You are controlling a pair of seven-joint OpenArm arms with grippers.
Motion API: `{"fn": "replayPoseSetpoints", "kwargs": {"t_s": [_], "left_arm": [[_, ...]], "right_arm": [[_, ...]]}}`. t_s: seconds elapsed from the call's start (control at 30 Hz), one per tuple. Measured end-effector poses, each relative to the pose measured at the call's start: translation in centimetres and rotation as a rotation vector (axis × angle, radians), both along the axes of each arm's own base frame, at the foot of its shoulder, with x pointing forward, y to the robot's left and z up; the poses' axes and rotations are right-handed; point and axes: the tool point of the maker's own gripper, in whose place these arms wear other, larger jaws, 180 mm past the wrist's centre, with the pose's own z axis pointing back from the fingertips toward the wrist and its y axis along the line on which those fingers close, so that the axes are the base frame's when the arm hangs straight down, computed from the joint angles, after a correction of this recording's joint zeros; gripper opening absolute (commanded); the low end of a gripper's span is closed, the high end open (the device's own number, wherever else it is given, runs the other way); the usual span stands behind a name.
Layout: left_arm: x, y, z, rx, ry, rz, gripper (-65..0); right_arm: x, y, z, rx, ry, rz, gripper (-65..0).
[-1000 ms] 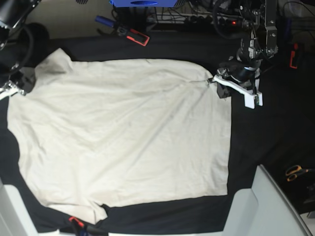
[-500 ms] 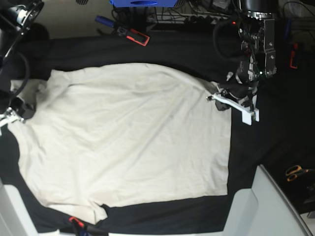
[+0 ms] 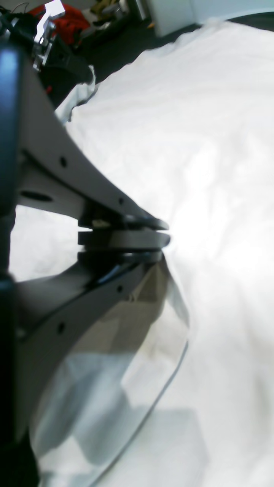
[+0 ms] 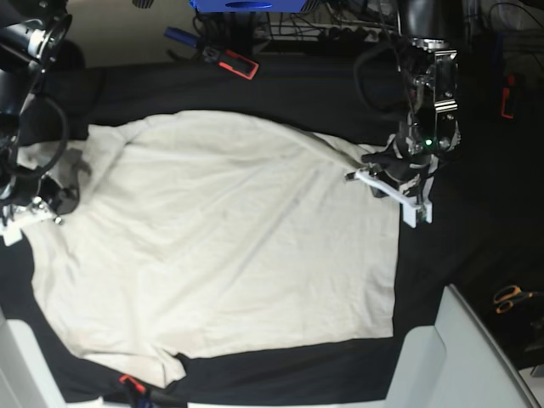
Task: Fold the T-shirt properly
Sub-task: 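Lift the shirt edge and fold it over toward the hem with both grippers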
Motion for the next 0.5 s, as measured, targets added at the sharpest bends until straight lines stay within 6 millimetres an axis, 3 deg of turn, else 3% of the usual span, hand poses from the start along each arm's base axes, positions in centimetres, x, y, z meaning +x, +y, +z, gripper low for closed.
{"fn": "replayPoseSetpoints", "kwargs": {"t_s": [0.33, 0.5], "left_arm": [[1.7, 0.5, 0.5, 0.019, -0.018, 0.006, -65.0], [1.9, 0.7, 0.1, 0.018, -0.008, 0.013, -65.0]], "right_arm": [[2.2, -2.6, 0.6, -0.025, -0.028, -0.051, -64.7], [2.9, -2.9, 0.7, -0.068, -0.051, -0.038, -64.7]]}}
